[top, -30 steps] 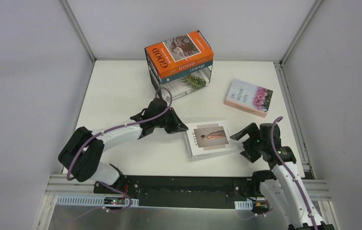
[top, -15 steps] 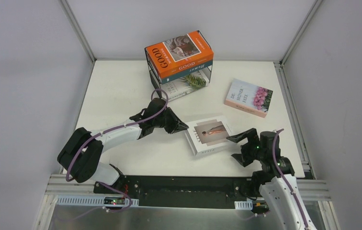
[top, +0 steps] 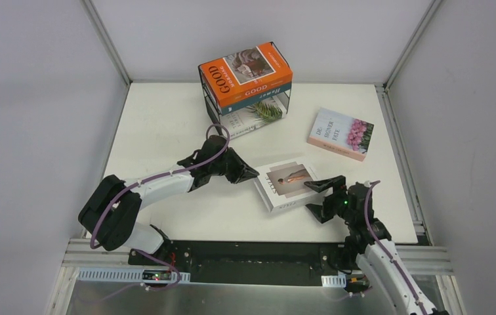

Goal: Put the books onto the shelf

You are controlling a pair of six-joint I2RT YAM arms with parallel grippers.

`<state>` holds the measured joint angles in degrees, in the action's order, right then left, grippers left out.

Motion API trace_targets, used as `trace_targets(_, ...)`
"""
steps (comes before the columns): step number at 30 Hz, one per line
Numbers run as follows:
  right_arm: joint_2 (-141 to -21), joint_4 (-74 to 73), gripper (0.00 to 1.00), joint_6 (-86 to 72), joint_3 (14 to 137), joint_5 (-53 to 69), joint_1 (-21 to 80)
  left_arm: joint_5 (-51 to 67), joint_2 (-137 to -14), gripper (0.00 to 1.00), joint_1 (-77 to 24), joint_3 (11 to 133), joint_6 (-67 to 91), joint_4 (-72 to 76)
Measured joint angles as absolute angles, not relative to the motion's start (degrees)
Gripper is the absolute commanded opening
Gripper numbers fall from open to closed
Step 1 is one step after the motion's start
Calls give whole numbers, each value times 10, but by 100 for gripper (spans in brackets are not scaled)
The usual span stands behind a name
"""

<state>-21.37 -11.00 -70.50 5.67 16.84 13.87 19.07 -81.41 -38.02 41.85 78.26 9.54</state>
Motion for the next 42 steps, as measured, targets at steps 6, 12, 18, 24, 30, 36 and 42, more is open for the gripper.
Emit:
trace_targets(6, -296, -24, 98, -734, 33, 166, 167, 191, -814, 0, -380, 410, 792, 106)
trace_targets(12, -298, 23, 81, -747, 30, 147, 181, 191, -814, 0, -380, 403, 797, 113)
trace_targets(18, -263, 51, 66, -752, 29, 113, 182, 190, -814, 0, -380, 403, 804, 118)
trace_targets(24, -270, 75, 58, -748, 29, 98, 182, 192, -816, 0, -380, 403, 806, 131)
trace_targets(30, -340, 119, 55, -740, 29, 97, 183, 195, -829, 0, -380, 403, 806, 140)
trace_targets(36, -401, 171, 47, -728, 29, 92, 191, 194, -841, 0, -375, 403, 806, 139)
trace_targets(42, -408, 186, 29, -722, 30, 81, 194, 195, -841, 0, -374, 403, 806, 139)
